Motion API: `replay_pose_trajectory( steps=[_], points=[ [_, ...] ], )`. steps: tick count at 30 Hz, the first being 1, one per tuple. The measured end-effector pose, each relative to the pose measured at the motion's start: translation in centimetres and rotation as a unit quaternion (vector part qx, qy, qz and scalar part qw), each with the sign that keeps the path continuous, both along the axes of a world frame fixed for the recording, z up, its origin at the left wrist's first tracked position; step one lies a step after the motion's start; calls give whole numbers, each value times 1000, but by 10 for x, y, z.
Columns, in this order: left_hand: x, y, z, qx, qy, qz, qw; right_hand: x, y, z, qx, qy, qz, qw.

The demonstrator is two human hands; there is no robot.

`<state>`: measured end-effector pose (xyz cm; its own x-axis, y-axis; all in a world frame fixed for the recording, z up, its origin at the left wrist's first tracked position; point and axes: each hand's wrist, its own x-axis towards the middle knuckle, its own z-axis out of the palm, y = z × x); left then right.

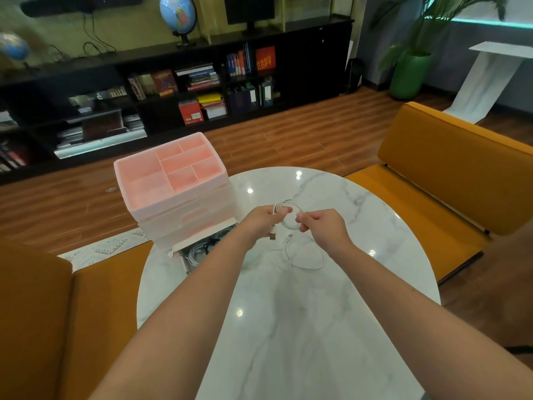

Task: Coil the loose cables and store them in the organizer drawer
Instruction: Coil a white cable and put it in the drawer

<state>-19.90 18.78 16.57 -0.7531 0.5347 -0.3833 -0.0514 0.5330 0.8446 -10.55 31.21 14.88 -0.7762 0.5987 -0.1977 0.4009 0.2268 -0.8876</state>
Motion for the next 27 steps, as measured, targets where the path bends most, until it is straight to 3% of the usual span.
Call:
replay_pose_trajectory(
  steps=[3,5,9,11,18,22,27],
  points=[
    [-1,1,-2,27,-14,84,996,-3,-5,0,26,-6,-10,1000],
    [-1,-1,-2,69,-76,119,988,-3,-6,3,47,-13,-9,999],
    [-6,-7,0,161,-230,125,952,-4,-6,3,71,-26,4,997],
    [-6,-10,0,186,-258,114,941,-5,-6,2,52,-19,8,998],
    [-3,-14,-5,190,-201,145,950,-6,-6,3,13,-16,29,999],
    [0,-9,-11,99,-51,169,979,-4,-8,5,12,-21,39,999],
    [3,-3,-22,42,115,150,981,-6,-7,5,-7,-21,44,999]
  ],
)
